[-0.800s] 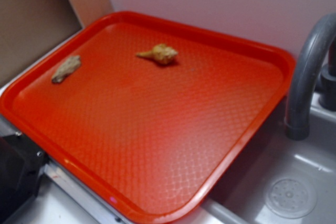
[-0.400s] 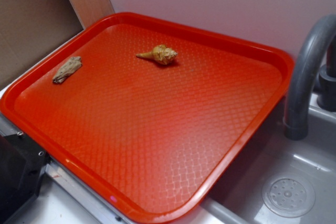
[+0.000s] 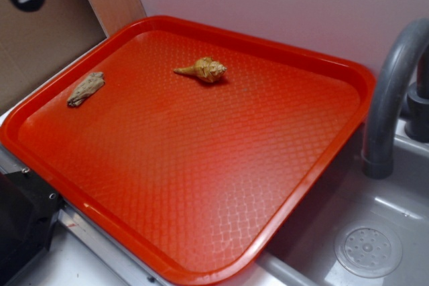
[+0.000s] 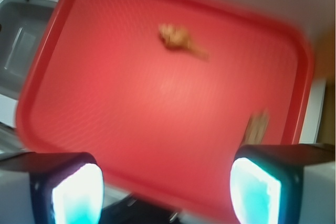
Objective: Grab the shell.
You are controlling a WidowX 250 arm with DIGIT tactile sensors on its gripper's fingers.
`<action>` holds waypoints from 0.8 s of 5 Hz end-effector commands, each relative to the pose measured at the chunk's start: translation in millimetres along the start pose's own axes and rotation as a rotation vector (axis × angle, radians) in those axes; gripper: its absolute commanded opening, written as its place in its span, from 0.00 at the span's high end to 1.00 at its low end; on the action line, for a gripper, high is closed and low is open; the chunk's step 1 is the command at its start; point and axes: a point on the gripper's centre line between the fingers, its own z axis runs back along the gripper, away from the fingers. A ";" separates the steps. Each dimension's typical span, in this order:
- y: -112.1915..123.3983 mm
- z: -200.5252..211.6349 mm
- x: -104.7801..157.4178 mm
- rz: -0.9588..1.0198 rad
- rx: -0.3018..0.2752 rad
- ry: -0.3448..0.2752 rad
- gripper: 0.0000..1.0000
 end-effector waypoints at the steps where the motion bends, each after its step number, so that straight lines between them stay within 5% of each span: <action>1: 7.8 -46.1 52.4 -0.492 0.024 -0.133 0.00; 4: 17.9 -146.3 109.2 -0.631 -0.002 -0.033 0.00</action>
